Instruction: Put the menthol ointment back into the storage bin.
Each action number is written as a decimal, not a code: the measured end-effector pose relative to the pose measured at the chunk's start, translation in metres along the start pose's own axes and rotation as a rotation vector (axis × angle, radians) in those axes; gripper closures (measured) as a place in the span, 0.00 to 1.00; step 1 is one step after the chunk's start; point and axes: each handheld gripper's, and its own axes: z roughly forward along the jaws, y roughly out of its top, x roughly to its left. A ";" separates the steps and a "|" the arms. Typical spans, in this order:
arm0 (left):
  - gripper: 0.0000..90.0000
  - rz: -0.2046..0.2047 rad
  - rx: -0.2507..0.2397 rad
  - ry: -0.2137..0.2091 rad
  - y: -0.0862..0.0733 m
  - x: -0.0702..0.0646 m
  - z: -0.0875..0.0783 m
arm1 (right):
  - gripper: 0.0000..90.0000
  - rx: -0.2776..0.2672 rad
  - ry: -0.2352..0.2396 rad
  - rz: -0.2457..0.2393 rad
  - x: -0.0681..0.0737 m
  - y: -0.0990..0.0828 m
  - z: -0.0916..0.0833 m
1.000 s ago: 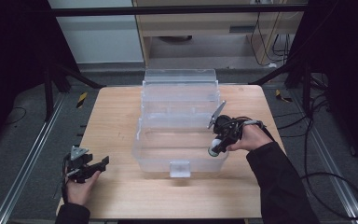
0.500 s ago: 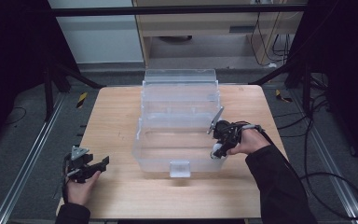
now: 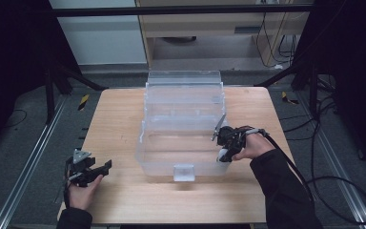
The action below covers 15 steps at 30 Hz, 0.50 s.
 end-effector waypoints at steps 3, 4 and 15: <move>0.33 0.000 0.001 0.000 0.000 0.000 0.000 | 0.56 -0.015 0.017 0.000 -0.001 -0.002 0.004; 0.33 -0.002 0.003 0.000 0.000 0.000 0.000 | 0.56 -0.019 0.020 0.000 -0.001 -0.003 0.005; 0.33 -0.001 0.003 -0.001 0.000 0.000 0.000 | 0.55 -0.040 0.025 0.000 0.000 -0.005 0.008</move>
